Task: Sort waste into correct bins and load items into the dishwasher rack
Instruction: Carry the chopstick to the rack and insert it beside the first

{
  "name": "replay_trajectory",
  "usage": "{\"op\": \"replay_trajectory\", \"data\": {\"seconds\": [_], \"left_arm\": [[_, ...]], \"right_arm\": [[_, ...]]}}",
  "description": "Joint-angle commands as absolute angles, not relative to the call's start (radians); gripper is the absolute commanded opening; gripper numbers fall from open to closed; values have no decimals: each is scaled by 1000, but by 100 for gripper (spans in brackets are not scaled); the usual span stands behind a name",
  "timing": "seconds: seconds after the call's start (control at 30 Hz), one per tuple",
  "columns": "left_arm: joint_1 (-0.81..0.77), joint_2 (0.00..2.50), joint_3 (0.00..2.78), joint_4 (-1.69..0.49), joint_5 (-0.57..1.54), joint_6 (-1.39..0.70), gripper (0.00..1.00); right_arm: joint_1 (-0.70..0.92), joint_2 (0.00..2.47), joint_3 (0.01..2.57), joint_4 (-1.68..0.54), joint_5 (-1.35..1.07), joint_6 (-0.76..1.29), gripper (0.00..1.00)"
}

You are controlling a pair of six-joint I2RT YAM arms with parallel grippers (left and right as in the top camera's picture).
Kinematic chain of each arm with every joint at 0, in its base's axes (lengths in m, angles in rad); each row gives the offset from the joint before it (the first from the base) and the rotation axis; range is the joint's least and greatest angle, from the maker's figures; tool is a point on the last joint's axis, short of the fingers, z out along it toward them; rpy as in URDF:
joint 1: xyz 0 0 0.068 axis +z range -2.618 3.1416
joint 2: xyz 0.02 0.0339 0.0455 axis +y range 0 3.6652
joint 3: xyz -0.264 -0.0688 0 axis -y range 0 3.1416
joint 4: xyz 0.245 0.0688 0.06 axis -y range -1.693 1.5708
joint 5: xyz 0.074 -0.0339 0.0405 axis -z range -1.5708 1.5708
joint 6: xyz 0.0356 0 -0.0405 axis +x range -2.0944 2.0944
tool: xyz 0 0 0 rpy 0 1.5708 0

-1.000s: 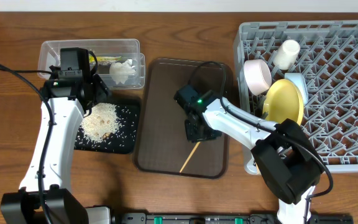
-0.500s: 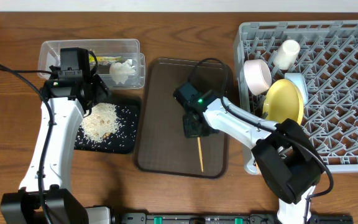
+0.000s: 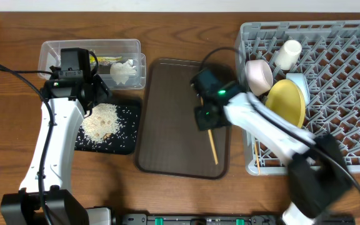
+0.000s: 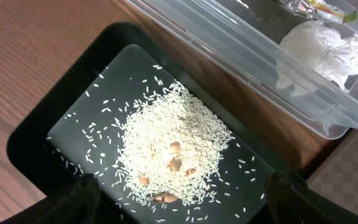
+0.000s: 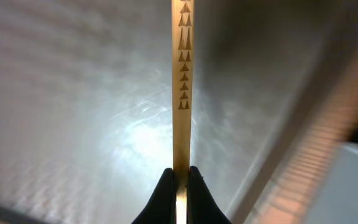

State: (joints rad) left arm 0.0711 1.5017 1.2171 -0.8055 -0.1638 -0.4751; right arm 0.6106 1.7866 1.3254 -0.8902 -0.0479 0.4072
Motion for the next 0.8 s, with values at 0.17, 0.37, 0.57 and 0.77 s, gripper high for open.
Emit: {"op": "replay_trajectory", "data": {"seconds": [0.17,0.37,0.57,0.77], "left_arm": [[77,1504,1207,-810,-168,-484,88],[77,1504,1208,-811,-168,-484,88],[77,1504,1208,-810,-168,-485,88],[77,1504,1208,-810,-168,-484,88]], "right_arm": [[473,1493,1346,-1015,96,253,1],[335,1486,1338,-1106,128,244,1],[268,1514,1268,-1098,70,189,1],[270,1523,1164,-1028,25,179,2]]}}
